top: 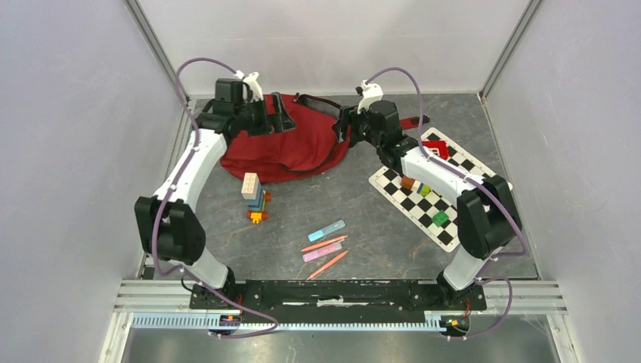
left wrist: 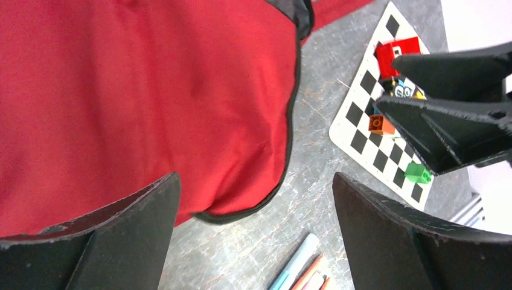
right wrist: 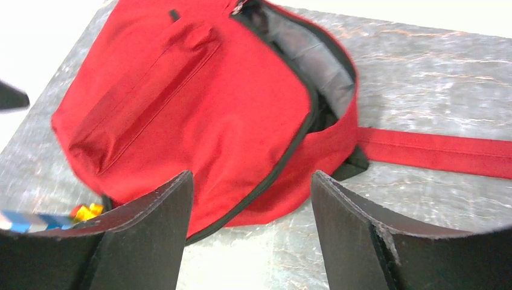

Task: Pack the student bag
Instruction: Adjust the student bag at the center of the board.

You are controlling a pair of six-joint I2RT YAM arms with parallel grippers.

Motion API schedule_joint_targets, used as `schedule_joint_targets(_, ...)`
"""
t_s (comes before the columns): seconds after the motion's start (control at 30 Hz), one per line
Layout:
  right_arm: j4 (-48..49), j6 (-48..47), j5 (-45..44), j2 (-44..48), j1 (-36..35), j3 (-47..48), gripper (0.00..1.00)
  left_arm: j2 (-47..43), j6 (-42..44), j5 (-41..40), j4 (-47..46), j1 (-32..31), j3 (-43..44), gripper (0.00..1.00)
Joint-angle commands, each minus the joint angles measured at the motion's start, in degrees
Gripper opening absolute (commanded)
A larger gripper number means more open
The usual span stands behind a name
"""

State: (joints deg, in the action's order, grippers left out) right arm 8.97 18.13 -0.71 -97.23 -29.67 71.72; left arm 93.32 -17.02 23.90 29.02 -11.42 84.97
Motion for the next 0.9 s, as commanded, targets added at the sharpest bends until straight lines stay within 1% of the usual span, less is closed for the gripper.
schedule_joint_targets(0.0,-0.6,-2.44,7.82,-0.16,-2.19,0.21,0.76,-4.84,-2.47,-3.98,4.81,5.11,0.09,1.0)
schedule_joint_targets(0.1,-0.41,-0.82,10.16,-2.5,-4.07,0.52,0.76,-5.6,-7.86,-3.75,4.68,9.84,-4.41,1.0)
schedule_joint_targets(0.17,-0.16,3.43,10.83,-4.15,-4.4,0.52,0.76,-5.85,-11.07,-1.38,3.26,13.76,-7.19,1.0)
schedule_joint_targets(0.23,-0.55,6.48,11.46,-5.95,-4.34,1.19,0.76,-5.99,-13.15,0.78,1.08,15.47,-9.41,1.0)
schedule_joint_targets(0.4,-5.8,10.68,10.97,-9.25,-3.98,3.93,0.77,-5.24,-13.29,3.17,-0.94,15.83,-11.05,1.0)
schedule_joint_targets(0.57,-6.96,15.22,13.1,-12.0,-2.36,4.21,0.77,-4.89,-14.18,4.84,-1.39,15.81,-13.02,1.0)
schedule_joint_targets(0.7,-5.55,18.14,15.07,-13.62,-1.47,4.14,0.76,-3.33,-14.15,6.15,-1.64,15.82,-13.85,1.0)
schedule_joint_targets(0.8,-2.42,19.94,17.47,-14.84,-1.28,4.35,0.75,-1.86,-16.79,8.66,-5.66,15.81,-15.81,1.0)
schedule_joint_targets(0.87,0.82,21.76,19.33,-15.91,-1.03,4.39,0.73,-1.12,-17.82,8.88,-7.48,15.81,-16.33,1.0)
